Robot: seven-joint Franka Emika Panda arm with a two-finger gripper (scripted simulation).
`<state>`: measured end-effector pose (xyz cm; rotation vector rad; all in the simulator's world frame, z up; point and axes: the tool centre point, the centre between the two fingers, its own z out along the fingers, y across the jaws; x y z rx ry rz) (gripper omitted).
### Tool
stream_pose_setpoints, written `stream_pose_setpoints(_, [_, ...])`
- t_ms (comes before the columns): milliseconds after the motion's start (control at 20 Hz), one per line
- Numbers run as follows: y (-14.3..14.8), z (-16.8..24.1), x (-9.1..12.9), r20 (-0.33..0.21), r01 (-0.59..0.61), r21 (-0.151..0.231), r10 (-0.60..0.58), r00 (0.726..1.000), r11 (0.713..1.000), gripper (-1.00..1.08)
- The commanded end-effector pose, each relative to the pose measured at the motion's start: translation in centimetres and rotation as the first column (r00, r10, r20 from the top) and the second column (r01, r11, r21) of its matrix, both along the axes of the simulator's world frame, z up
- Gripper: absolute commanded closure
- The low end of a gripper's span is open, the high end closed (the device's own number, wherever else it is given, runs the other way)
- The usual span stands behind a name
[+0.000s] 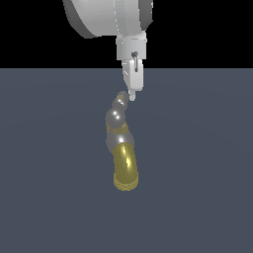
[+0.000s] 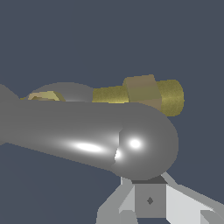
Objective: Turn on the faucet by rotating a designated handle.
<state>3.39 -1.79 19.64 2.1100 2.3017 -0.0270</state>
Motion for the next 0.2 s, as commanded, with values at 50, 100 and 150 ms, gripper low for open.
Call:
stream_pose_setpoints(50, [7.8, 0.2, -0.2, -0.003, -0.083, 0.025, 0.083, 0.997, 0.996, 1.08])
stream_pose_setpoints(100, [8.6, 0.2, -0.2, -0.002, -0.087, 0.026, 0.087, 0.996, 0.996, 1.08])
stream_pose_setpoints(150, [8.6, 0.2, -0.2, -0.002, -0.087, 0.026, 0.087, 0.996, 0.996, 1.08])
